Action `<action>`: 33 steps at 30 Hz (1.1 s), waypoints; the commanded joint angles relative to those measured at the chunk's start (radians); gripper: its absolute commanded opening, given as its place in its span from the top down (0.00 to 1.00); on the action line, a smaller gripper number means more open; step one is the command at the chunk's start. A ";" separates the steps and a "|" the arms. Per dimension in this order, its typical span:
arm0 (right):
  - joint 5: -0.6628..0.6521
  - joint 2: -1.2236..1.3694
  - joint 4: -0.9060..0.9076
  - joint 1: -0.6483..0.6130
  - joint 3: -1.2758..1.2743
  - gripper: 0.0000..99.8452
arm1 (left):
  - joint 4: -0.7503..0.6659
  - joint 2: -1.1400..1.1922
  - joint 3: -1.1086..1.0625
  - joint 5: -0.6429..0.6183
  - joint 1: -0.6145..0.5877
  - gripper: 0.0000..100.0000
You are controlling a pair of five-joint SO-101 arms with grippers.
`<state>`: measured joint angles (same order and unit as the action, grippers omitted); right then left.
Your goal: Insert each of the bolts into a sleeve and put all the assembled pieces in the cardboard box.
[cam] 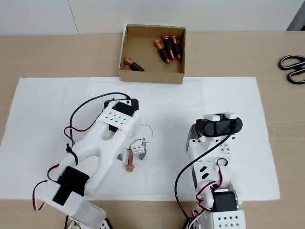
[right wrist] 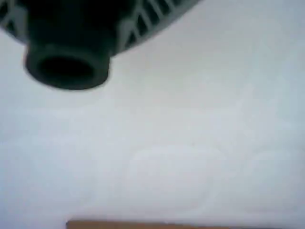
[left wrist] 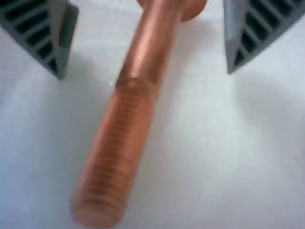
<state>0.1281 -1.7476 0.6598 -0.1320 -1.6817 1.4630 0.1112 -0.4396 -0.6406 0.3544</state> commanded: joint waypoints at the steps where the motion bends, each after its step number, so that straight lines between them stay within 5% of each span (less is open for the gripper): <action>1: 0.002 -0.024 -0.002 0.008 0.000 1.00 | -0.046 -0.002 -0.056 0.006 -0.003 0.79; 11: 0.002 -0.024 -0.002 0.008 0.002 1.00 | -0.184 -0.003 -0.153 0.008 -0.005 0.79; 19: 0.002 -0.024 -0.002 0.008 0.002 1.00 | -0.114 -0.003 -0.045 0.009 -0.005 0.99; 26: 0.002 -0.024 -0.002 0.008 0.002 1.00 | -0.095 -0.014 -0.018 0.015 -0.003 0.99; 33: 0.002 -0.024 -0.002 0.010 0.002 1.00 | 0.057 -0.014 0.127 0.199 0.051 0.99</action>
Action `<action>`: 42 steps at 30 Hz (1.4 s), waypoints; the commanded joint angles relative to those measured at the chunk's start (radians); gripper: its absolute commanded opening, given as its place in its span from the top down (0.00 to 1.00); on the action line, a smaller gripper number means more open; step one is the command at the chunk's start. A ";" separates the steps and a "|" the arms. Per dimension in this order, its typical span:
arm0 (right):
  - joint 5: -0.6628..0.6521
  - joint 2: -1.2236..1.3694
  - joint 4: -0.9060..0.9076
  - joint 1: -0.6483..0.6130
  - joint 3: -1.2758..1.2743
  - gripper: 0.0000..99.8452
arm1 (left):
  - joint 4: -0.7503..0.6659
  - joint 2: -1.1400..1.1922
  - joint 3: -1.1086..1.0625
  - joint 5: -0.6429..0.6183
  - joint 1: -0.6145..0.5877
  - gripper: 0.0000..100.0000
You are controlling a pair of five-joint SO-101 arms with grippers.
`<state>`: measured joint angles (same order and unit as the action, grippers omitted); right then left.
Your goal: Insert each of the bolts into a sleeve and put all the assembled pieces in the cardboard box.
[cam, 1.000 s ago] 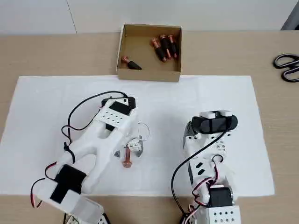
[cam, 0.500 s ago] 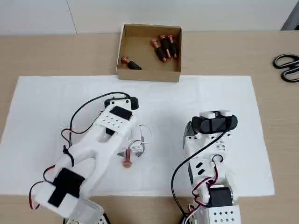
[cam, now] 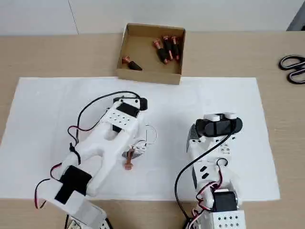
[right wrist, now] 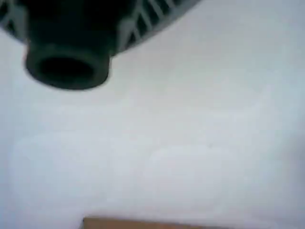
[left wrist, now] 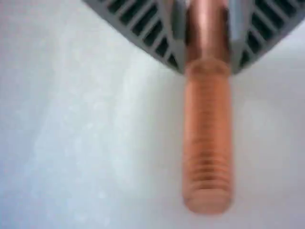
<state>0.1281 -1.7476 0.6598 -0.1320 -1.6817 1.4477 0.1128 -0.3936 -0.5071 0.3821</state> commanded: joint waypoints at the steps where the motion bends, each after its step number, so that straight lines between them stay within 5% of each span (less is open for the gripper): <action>1: 0.002 -0.024 -0.002 0.010 0.002 1.00 | 0.101 -0.015 0.108 0.104 0.032 0.99; 13: 0.002 -0.024 -0.002 0.010 0.002 1.00 | 0.242 -0.015 0.363 0.476 0.100 0.99; 27: 0.003 -0.024 -0.004 0.010 0.000 1.00 | 0.287 -0.005 0.456 1.482 -0.071 0.99; 36: 0.061 -0.024 -0.004 0.010 0.000 1.00 | 0.089 0.021 0.414 2.352 -0.120 0.99; 42: 0.063 -0.024 -0.004 0.010 -0.003 1.00 | 0.035 0.184 0.390 2.457 -0.112 0.99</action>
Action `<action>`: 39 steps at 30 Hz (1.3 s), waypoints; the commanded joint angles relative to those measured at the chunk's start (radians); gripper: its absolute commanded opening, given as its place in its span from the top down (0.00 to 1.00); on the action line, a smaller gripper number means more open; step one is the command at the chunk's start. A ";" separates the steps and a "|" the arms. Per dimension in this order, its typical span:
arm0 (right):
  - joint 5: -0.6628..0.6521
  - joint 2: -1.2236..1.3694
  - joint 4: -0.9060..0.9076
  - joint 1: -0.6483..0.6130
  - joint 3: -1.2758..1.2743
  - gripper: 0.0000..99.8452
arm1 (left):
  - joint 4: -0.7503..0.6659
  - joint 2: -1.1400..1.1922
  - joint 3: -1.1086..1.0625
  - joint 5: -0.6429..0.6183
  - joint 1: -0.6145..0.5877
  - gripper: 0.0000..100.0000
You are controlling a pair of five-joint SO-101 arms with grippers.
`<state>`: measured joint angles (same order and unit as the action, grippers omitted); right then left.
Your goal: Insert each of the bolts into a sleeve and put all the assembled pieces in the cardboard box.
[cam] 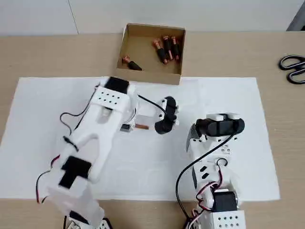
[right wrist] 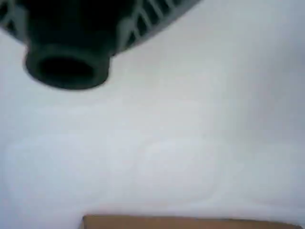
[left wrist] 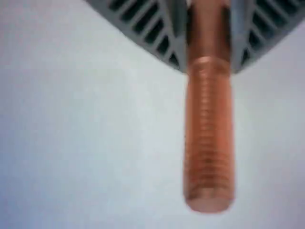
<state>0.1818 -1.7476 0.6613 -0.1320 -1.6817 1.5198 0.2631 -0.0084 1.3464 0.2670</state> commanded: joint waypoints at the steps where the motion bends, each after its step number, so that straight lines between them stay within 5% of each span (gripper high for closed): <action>1: 0.009 -0.024 -0.005 0.010 -0.003 1.00 | -0.044 0.055 0.007 0.603 0.003 0.99; 9: 0.009 -0.024 -0.005 0.010 -0.003 1.00 | -0.066 0.064 0.007 0.477 0.000 0.99; 39: 0.009 -0.024 -0.005 0.008 -0.003 1.00 | 0.028 0.044 0.165 0.344 0.005 0.90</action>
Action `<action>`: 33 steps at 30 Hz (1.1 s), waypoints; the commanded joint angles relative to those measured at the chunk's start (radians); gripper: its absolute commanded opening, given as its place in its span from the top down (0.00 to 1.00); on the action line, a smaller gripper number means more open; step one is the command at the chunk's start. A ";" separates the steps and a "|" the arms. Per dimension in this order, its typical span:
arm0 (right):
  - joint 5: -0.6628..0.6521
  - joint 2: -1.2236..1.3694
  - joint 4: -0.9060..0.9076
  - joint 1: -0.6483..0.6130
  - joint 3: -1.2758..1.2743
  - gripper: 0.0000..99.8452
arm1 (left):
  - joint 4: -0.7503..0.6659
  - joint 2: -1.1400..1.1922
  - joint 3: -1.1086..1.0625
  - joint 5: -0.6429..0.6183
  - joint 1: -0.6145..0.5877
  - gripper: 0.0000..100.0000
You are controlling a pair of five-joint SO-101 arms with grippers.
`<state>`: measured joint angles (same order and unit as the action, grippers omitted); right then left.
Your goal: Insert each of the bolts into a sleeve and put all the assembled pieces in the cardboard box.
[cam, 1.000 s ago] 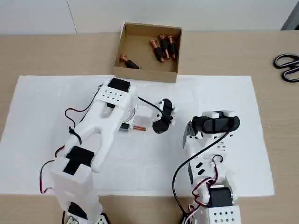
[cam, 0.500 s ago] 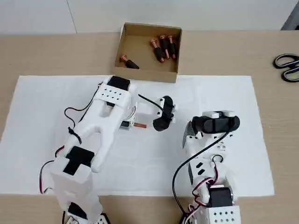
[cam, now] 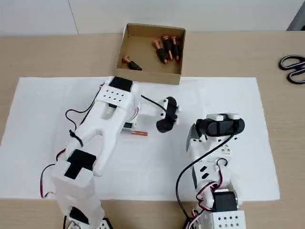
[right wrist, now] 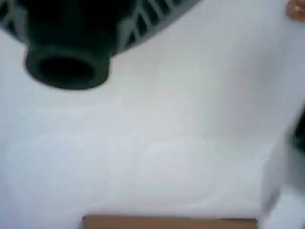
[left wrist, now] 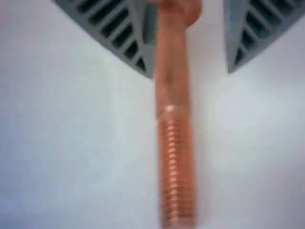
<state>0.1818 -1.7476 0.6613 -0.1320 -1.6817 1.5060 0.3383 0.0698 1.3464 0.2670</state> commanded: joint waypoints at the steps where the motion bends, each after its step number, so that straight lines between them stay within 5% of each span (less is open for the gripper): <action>1: 0.009 -0.024 -0.005 0.008 -0.003 1.00 | 0.071 -0.054 0.120 0.284 0.015 0.90; 11: 0.011 -0.024 -0.005 0.004 -0.003 1.00 | 0.118 -0.187 0.168 -0.809 0.068 0.90; 21: 0.011 -0.024 -0.005 0.004 -0.003 1.00 | 0.245 -0.184 0.166 -2.222 0.026 0.90; 23: 0.009 -0.024 -0.005 0.004 -0.003 1.00 | 0.245 -0.183 0.165 -2.328 0.023 0.90; 33: 0.008 -0.024 0.002 0.004 -0.003 1.00 | 0.199 -0.181 0.148 -2.297 0.031 0.90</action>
<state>0.1818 -1.7476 0.6659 -0.1320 -1.6817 1.7177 0.2110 0.2018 -0.9429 0.2931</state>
